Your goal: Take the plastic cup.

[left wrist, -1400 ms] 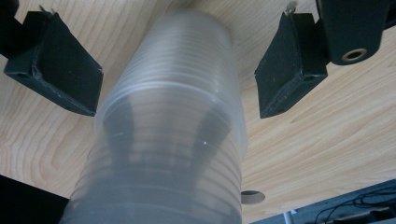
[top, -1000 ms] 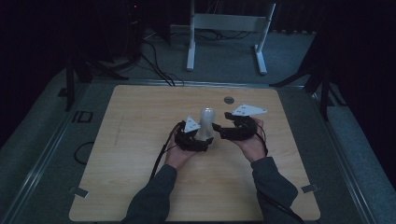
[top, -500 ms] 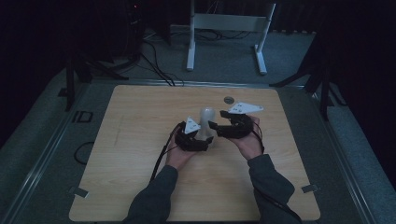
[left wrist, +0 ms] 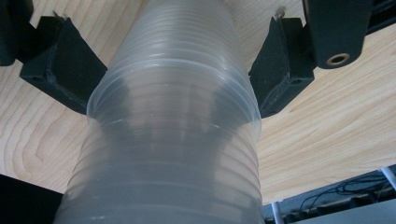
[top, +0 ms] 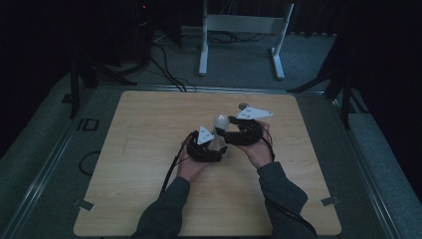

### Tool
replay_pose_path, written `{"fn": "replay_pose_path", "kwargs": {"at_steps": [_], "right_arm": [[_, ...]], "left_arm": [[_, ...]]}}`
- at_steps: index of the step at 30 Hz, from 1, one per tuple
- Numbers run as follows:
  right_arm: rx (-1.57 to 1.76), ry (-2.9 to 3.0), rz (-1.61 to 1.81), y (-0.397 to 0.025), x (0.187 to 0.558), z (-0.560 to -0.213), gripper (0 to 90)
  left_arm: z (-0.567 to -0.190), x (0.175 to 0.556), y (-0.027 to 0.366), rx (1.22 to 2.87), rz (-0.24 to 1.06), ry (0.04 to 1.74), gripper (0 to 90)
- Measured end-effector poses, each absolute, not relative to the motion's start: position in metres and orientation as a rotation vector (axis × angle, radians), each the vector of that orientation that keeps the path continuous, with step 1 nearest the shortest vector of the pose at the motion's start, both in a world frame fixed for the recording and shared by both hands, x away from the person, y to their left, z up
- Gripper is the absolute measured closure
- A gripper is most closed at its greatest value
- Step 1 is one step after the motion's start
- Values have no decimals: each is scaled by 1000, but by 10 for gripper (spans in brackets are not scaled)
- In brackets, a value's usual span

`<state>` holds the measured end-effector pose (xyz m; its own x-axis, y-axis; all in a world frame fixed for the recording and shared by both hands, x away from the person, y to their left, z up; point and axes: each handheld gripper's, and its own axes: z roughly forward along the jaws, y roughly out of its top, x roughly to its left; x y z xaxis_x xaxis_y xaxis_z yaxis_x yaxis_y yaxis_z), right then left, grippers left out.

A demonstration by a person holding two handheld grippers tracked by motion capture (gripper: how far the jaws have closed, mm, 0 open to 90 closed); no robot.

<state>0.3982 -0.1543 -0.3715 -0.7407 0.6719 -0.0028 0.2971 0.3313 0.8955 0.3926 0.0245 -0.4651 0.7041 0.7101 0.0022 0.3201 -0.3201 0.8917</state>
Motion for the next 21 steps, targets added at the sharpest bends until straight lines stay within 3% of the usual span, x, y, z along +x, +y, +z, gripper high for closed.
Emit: {"fn": "replay_pose_path", "kwargs": {"at_steps": [21], "right_arm": [[871,2238,1399,-143,406,-375,382]], "left_arm": [[-466,391,24,1921,509,787,206]]}}
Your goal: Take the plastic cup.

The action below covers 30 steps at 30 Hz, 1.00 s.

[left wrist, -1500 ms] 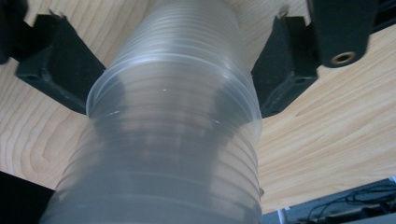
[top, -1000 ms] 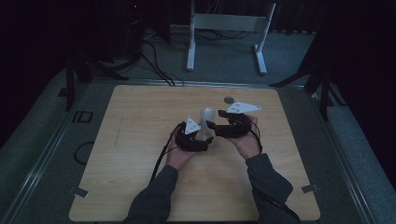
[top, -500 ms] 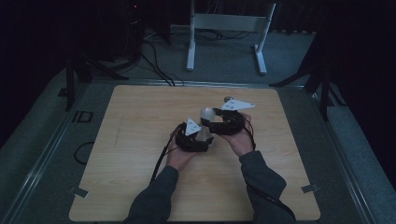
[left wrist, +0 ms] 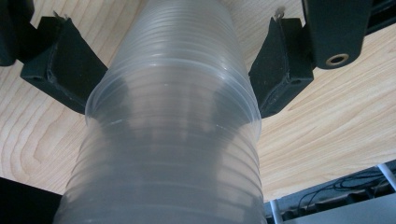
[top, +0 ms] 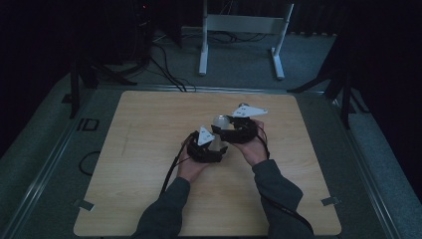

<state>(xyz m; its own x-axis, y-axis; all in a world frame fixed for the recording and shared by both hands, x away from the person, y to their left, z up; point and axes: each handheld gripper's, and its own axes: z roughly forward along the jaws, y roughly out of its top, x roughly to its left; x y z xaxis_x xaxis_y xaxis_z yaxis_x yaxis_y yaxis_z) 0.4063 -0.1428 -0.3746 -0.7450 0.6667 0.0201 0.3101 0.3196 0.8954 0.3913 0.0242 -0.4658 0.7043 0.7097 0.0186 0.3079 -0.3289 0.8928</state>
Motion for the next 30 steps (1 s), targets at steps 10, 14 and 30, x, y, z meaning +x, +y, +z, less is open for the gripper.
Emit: {"fn": "replay_pose_path", "kwargs": {"at_steps": [10,14,30], "right_arm": [[863,2222,1425,-144,404,-368,386],[861,2213,1446,-145,404,-362,388],[851,2195,1485,-148,402,-346,401]], "left_arm": [[-466,390,24,1917,507,784,206],[-466,390,24,1919,508,784,205],[-466,390,24,1921,512,786,202]]}}
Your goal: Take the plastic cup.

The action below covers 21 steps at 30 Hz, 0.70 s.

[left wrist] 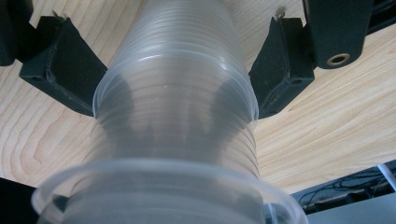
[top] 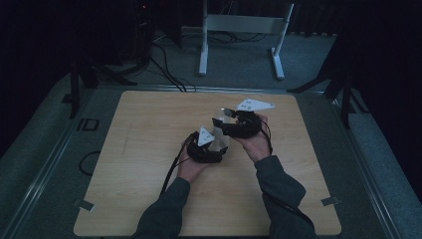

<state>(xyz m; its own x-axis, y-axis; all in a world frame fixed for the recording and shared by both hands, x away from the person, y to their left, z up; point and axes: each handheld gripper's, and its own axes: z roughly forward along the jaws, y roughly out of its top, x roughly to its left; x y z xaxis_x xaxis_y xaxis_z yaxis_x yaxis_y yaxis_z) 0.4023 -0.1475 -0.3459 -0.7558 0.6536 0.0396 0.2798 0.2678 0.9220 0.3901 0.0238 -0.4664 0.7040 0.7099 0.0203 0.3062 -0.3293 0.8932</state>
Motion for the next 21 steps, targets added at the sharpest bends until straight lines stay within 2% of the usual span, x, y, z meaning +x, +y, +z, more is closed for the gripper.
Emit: {"fn": "replay_pose_path", "kwargs": {"at_steps": [21], "right_arm": [[809,2152,1537,-154,395,-313,403]], "left_arm": [[-469,391,26,1923,497,819,170]]}}
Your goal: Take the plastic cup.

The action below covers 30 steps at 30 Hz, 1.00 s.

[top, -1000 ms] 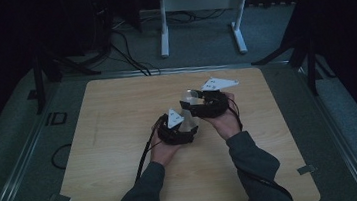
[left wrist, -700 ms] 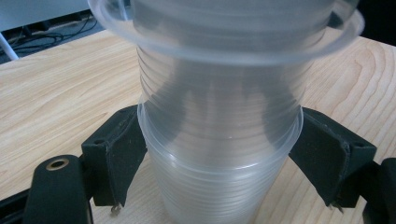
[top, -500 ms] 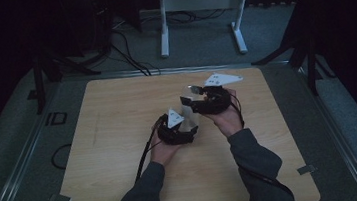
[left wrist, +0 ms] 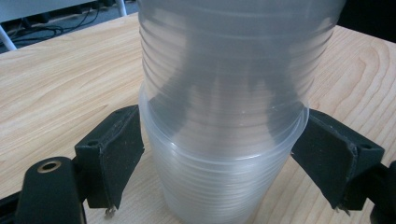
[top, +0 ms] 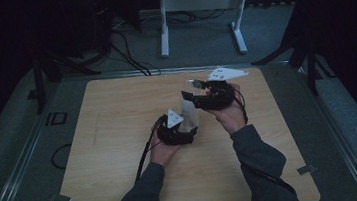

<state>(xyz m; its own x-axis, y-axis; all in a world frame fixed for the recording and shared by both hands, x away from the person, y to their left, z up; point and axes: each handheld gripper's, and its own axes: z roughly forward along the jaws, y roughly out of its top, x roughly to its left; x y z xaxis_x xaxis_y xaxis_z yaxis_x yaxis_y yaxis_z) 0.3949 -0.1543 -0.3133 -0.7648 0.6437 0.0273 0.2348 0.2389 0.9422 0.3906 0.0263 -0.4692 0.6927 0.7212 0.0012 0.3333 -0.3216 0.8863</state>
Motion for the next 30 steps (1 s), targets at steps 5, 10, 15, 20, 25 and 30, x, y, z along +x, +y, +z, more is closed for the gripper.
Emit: {"fn": "replay_pose_path", "kwargs": {"at_steps": [5,10,15,20,25,30], "right_arm": [[804,2142,1536,-159,392,-308,403],[819,2130,1549,-168,392,-304,403],[827,2118,1536,-177,389,-301,403],[840,2098,1526,-187,385,-299,404],[849,2091,1501,-196,381,-300,405],[882,2086,1479,-205,378,-305,405]], "left_arm": [[-469,388,30,1918,493,819,165],[-466,385,37,1900,486,826,160],[-464,380,41,1894,479,816,159],[-463,373,45,1901,481,803,159],[-466,368,52,1898,479,812,160],[-468,363,57,1889,471,816,160]]}}
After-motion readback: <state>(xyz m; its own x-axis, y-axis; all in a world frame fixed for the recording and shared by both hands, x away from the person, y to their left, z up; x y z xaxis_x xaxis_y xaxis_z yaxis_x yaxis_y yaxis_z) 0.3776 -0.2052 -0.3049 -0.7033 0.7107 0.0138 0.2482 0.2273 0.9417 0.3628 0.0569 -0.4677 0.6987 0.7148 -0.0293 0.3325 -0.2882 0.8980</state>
